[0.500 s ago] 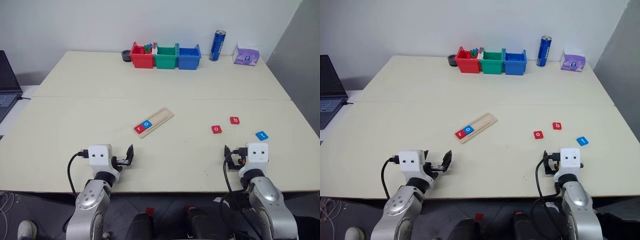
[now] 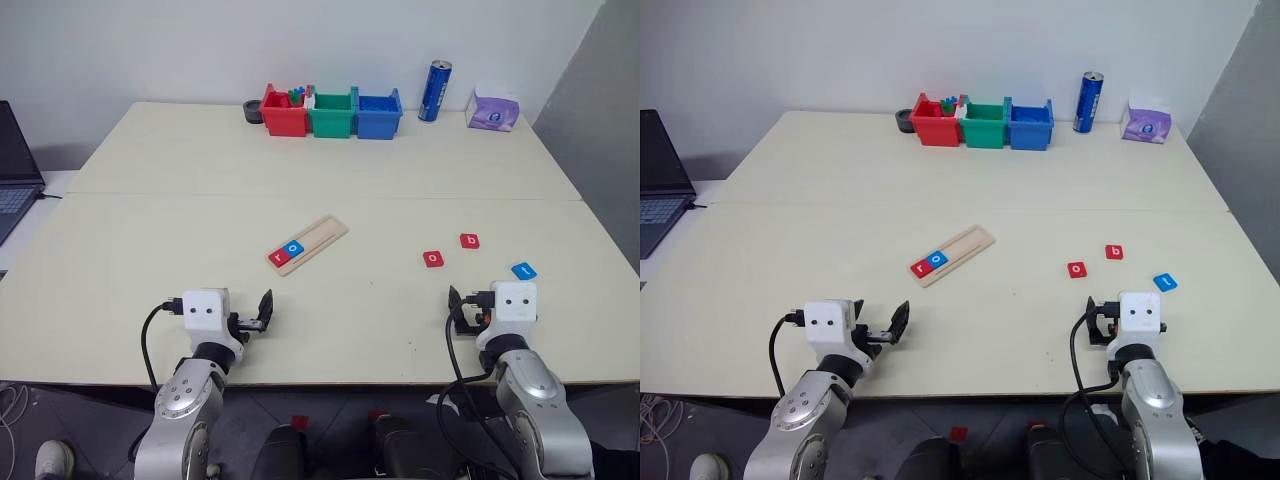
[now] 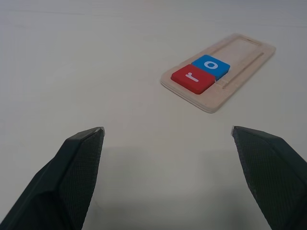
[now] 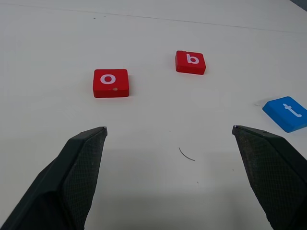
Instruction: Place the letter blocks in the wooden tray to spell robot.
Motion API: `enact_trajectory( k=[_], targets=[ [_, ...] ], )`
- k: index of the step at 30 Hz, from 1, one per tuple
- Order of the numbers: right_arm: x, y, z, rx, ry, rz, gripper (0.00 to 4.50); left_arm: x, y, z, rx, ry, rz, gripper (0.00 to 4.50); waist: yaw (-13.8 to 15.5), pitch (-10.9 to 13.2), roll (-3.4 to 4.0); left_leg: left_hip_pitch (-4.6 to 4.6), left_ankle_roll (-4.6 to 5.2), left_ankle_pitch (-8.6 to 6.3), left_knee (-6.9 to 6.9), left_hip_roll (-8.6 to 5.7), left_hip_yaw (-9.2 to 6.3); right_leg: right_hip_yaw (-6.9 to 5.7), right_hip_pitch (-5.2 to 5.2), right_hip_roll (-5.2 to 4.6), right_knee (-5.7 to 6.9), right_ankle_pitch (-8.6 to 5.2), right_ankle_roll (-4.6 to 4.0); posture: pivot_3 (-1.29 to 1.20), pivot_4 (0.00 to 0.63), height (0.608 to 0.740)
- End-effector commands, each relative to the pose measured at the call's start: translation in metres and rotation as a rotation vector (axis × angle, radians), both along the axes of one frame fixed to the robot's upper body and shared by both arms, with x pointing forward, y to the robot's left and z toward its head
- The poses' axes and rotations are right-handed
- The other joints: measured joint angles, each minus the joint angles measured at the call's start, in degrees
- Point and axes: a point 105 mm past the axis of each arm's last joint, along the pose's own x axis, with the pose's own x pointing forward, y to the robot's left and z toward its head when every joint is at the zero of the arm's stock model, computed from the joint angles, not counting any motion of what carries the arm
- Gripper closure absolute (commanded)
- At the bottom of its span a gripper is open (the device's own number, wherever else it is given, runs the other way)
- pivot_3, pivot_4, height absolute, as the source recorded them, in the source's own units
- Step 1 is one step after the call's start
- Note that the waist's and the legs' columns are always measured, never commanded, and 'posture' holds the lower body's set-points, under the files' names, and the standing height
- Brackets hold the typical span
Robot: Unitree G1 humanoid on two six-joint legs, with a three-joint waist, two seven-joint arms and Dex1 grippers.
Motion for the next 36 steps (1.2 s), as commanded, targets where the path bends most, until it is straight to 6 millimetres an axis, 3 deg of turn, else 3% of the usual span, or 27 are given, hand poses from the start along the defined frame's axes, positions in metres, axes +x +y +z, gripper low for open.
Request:
enact_trajectory(
  k=[1, 8, 12, 14, 20, 25, 29, 36],
  targets=[
    [0.002, 0.001, 0.015, -0.012, -0.062, 0.004, 0.04, 0.0, -0.003, 0.014, 0.015, -0.063, -0.014, 0.0, 0.0, 0.0, 0.0, 0.0, 0.0, 0.0, 0.0, 0.0, 0.0, 0.0, 0.0, 0.0, 0.0, 0.0, 0.0, 0.0, 0.15, 0.74],
    [0.005, 0.003, 0.02, -0.005, -0.087, 0.022, 0.04, 0.002, -0.001, 0.018, 0.009, -0.079, -0.011, 0.0, 0.0, 0.0, 0.0, 0.0, 0.0, 0.0, 0.0, 0.0, 0.0, 0.0, 0.0, 0.0, 0.0, 0.0, 0.0, 0.0, 0.15, 0.74],
    [0.011, 0.015, 0.029, 0.027, -0.102, 0.145, 0.04, 0.006, -0.003, 0.024, 0.004, -0.097, -0.045, 0.0, 0.0, 0.0, 0.01, 0.0, 0.0, 0.0, 0.0, -0.01, 0.0, -0.01, 0.0, 0.0, 0.0, 0.0, 0.0, 0.0, 0.15, 0.74],
    [0.016, 0.023, 0.037, 0.026, -0.116, 0.24, 0.04, 0.008, -0.004, 0.027, 0.001, -0.101, -0.06, 0.0, 0.0, 0.0, 0.01, 0.0, 0.0, 0.0, 0.01, -0.02, 0.01, -0.01, 0.0, 0.01, 0.0, 0.0, 0.0, 0.0, 0.15, 0.74],
    [0.019, 0.063, 0.07, 0.048, -0.05, 0.839, 0.04, 0.024, 0.005, 0.048, 0.032, -0.157, -0.199, 0.0, 0.0, 0.1, 0.03, 0.0, 0.01, 0.0, 0.03, -0.08, 0.05, -0.24, 0.02, 0.06, 0.0, 0.02, 0.0, 0.0, 0.15, 0.74],
    [0.018, 0.076, 0.079, 0.029, 0.008, 1.092, 0.04, 0.041, 0.01, 0.05, 0.119, -0.135, -0.364, 0.0, 0.0, 0.1, 0.03, -0.06, 0.02, 0.0, -0.03, -0.03, -0.09, -0.33, 0.04, 0.12, -0.03, -0.06, -0.12, 0.0, 0.15, 0.74],
    [0.018, 0.089, 0.084, 0.027, 0.01, 1.207, 0.04, 0.054, 0.012, 0.052, 0.153, -0.126, -0.474, 0.0, 0.0, 0.1, 0.04, -0.14, 0.02, 0.0, 0.0, -0.02, -0.09, -0.47, -0.01, 0.11, -0.04, -0.06, -0.13, 0.0, 0.15, 0.74],
    [0.028, 0.098, 0.094, 0.035, -0.033, 1.215, 0.04, 0.066, 0.003, 0.05, 0.153, -0.102, -0.624, 0.0, 0.1, 0.1, 0.05, -0.28, 0.02, 0.0, 0.03, -0.02, -0.16, -0.68, -0.05, 0.05, -0.07, -0.05, -0.13, 0.0, 0.15, 0.74]
  ],
)
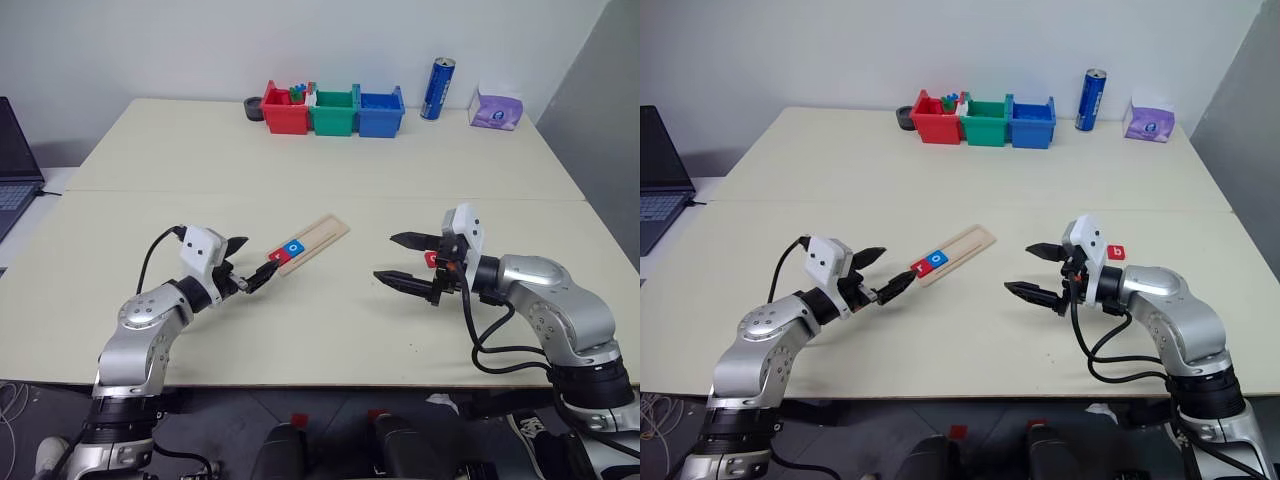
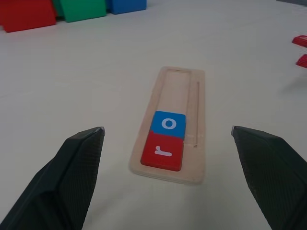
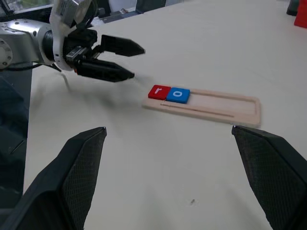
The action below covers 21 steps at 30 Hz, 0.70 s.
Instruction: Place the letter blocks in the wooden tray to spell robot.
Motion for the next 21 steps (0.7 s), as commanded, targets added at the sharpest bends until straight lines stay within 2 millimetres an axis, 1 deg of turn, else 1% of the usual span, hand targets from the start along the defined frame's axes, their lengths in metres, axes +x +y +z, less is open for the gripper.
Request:
enact_trajectory(
  k=[1, 5, 11, 15, 21],
  targets=[
    [-0.002, 0.005, 0.012, 0.023, -0.047, 0.026, 0.04, 0.005, -0.004, 0.008, 0.016, -0.031, -0.071, 0.0, 0.0, 0.0, 0.0, -0.02, 0.0, 0.0, 0.0, 0.01, -0.06, -0.05, -0.01, -0.01, 0.0, 0.0, -0.01, 0.0, 0.15, 0.74],
    [-0.004, 0.006, 0.013, 0.022, -0.05, 0.036, 0.04, 0.016, -0.003, 0.005, 0.047, -0.023, -0.114, 0.0, 0.1, 0.0, 0.02, -0.11, -0.01, 0.01, 0.06, -0.01, -0.35, -0.44, 0.02, -0.04, 0.02, 0.08, -0.14, 0.0, 0.15, 0.74],
    [-0.003, 0.006, 0.016, 0.028, -0.057, 0.021, 0.04, 0.029, -0.002, 0.005, 0.086, -0.021, -0.162, 0.0, 0.1, 0.0, 0.03, -0.12, -0.01, 0.01, 0.05, -0.01, -0.4, -0.51, 0.02, -0.04, 0.05, 0.09, -0.16, 0.0, 0.15, 0.74],
    [-0.003, 0.007, 0.016, 0.035, -0.06, 0.014, 0.04, 0.034, -0.007, 0.001, 0.091, 0.0, -0.208, 0.0, 0.1, 0.0, 0.03, -0.14, -0.01, 0.01, 0.05, -0.01, -0.44, -0.55, 0.02, -0.04, 0.05, 0.09, -0.17, 0.0, 0.15, 0.74],
    [-0.001, 0.007, 0.02, 0.047, -0.062, 0.001, 0.04, 0.038, -0.008, -0.006, 0.109, 0.026, -0.244, 0.0, 0.1, 0.0, 0.03, -0.14, -0.01, 0.01, 0.05, -0.01, -0.44, -0.56, 0.02, -0.04, 0.08, 0.1, -0.19, 0.0, 0.15, 0.74]
  ],
)
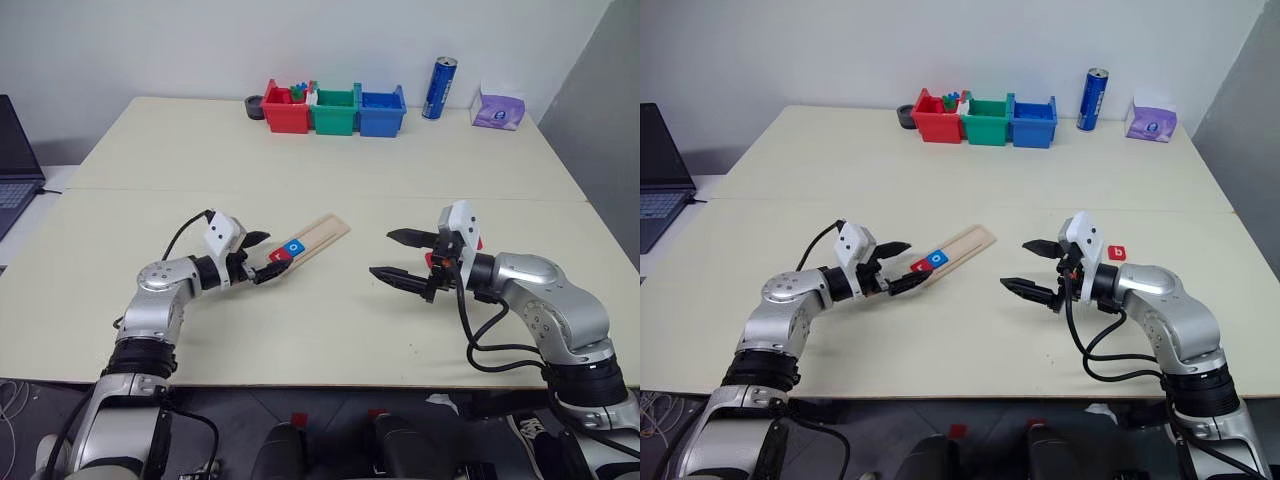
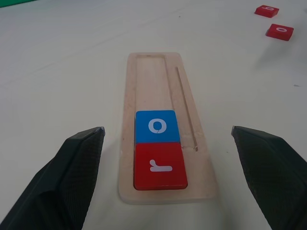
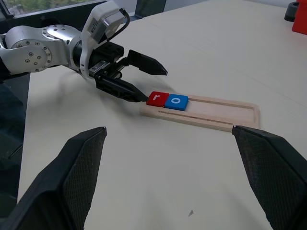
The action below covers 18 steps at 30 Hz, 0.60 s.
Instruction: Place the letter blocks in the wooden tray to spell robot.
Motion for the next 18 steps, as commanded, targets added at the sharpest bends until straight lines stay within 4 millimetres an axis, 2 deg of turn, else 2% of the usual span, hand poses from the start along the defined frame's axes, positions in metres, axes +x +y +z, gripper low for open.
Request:
enact_trajectory(
  k=[1, 18],
  targets=[
    [-0.003, 0.003, 0.019, 0.032, -0.06, 0.013, 0.04, 0.003, -0.004, 0.006, 0.018, -0.027, -0.037, 0.0, 0.0, 0.0, 0.0, 0.0, 0.0, 0.0, 0.0, 0.0, 0.0, 0.0, 0.0, 0.0, 0.0, 0.0, 0.0, 0.0, 0.15, 0.74],
    [-0.01, 0.007, 0.016, 0.02, -0.06, 0.018, 0.04, 0.009, -0.006, -0.016, 0.05, -0.008, -0.048, 0.0, 0.0, 0.0, 0.0, -0.02, 0.0, 0.0, 0.01, 0.0, -0.05, -0.05, 0.0, 0.0, 0.04, 0.04, -0.06, 0.0, 0.15, 0.74]
  ],
)
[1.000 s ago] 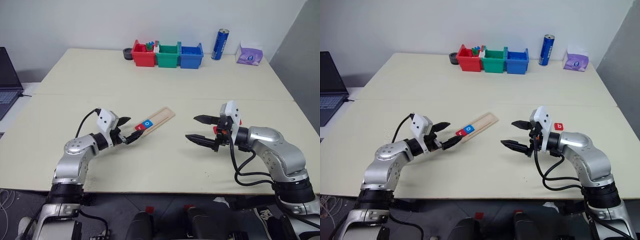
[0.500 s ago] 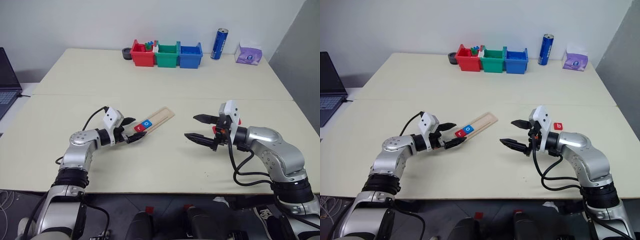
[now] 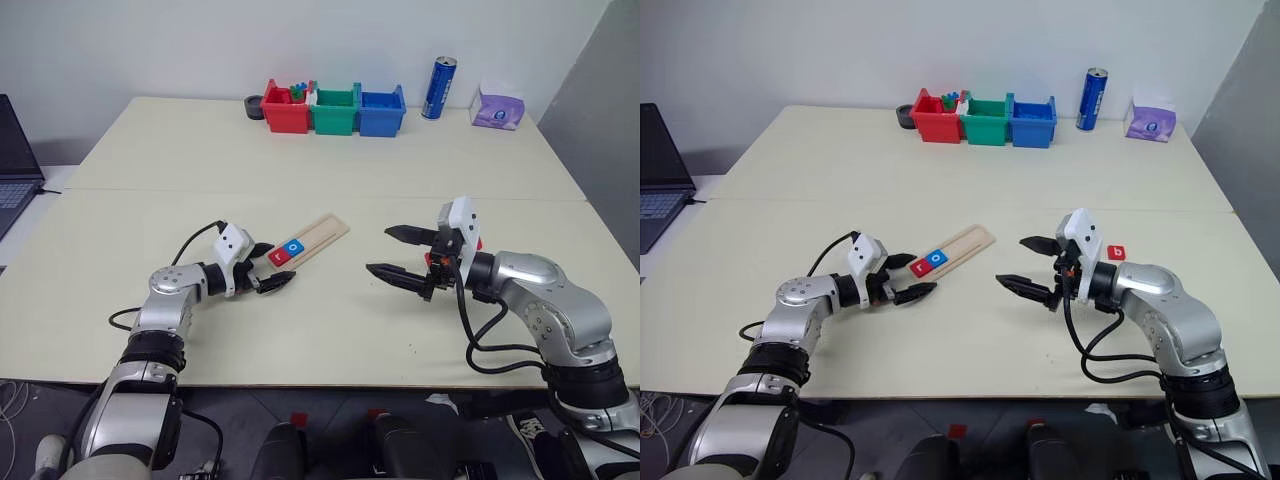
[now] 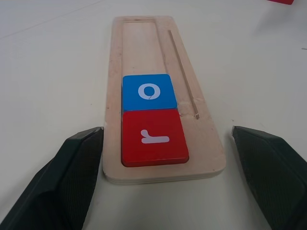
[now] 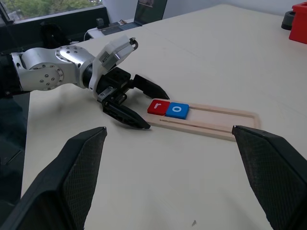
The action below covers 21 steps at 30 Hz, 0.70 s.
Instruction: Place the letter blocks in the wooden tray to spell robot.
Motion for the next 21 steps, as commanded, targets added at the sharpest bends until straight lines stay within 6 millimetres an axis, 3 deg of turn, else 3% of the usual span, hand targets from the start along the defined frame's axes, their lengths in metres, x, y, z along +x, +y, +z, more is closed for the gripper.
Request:
enact_trajectory(
  k=[1, 21],
  targets=[
    [-0.0059, 0.0022, 0.0087, 0.002, -0.044, 0.02, 0.04, 0.0047, -0.0035, 0.0077, 0.001, -0.039, -0.009, 0.0, 0.0, 0.0, 0.0, 0.0, 0.0, 0.0, 0.0, -0.01, 0.0, 0.0, 0.0, 0.0, 0.0, 0.0, 0.0, 0.0, 0.15, 0.74],
    [-0.0033, 0.0005, 0.0117, 0.003, -0.053, 0.012, 0.04, 0.0107, 0.0, 0.0001, 0.005, -0.019, 0.023, 0.0, 0.0, 0.0, 0.0, 0.02, 0.0, 0.0, 0.02, -0.01, -0.01, -0.01, 0.01, 0.0, 0.04, 0.01, -0.02, 0.0, 0.15, 0.74]
  ],
)
